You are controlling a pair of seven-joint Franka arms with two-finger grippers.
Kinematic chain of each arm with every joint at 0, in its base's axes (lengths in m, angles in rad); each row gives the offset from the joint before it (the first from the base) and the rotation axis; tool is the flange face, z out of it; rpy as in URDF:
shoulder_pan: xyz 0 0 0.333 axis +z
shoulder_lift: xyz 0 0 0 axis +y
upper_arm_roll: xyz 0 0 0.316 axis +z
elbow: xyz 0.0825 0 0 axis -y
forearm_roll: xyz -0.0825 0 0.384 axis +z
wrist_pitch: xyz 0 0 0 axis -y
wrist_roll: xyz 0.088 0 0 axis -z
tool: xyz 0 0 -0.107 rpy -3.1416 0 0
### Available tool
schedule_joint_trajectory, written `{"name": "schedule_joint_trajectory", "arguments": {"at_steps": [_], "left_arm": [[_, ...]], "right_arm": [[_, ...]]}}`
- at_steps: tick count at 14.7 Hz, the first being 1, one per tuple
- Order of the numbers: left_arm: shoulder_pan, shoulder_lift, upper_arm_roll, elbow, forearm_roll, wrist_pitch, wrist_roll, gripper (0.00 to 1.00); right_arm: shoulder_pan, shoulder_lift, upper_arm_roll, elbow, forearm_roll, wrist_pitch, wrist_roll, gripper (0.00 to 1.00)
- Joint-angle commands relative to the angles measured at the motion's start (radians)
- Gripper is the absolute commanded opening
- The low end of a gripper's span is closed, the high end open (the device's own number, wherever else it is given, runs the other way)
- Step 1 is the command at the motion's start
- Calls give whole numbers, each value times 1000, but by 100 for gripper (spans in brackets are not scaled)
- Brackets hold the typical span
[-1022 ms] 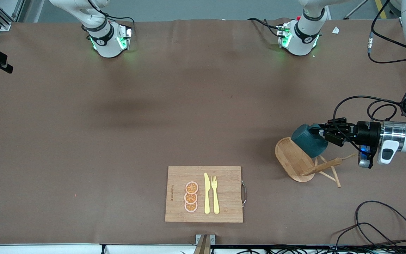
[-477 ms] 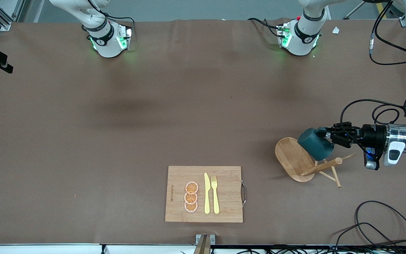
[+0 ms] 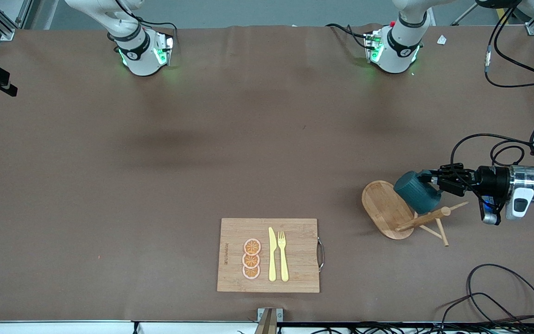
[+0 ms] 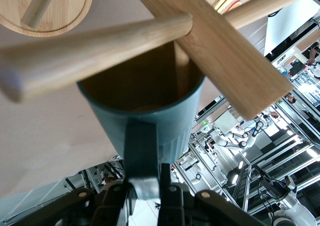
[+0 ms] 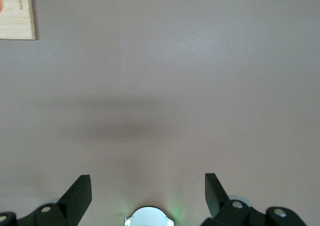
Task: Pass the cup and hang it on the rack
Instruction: 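Open the left gripper and release the mug on the rack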
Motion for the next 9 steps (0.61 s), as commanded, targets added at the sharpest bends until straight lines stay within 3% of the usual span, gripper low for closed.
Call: {"name": "schedule_joint_trajectory", "arguments": {"at_steps": [1, 2, 6, 9], "left_arm": [[8, -3, -5, 2, -17, -13, 9, 48], [8, -4, -5, 2, -17, -14, 9, 55], [9, -38, -5, 11, -16, -13, -16, 100], [9, -102, -3, 22, 1, -13, -121, 100]], "right_arm": [[-7, -26, 8, -29, -8, 7, -13, 100], [-7, -26, 8, -29, -8, 7, -13, 100], [-7, -26, 8, -29, -8, 7, -13, 100], [-7, -26, 8, -28, -8, 7, -13, 100]]}}
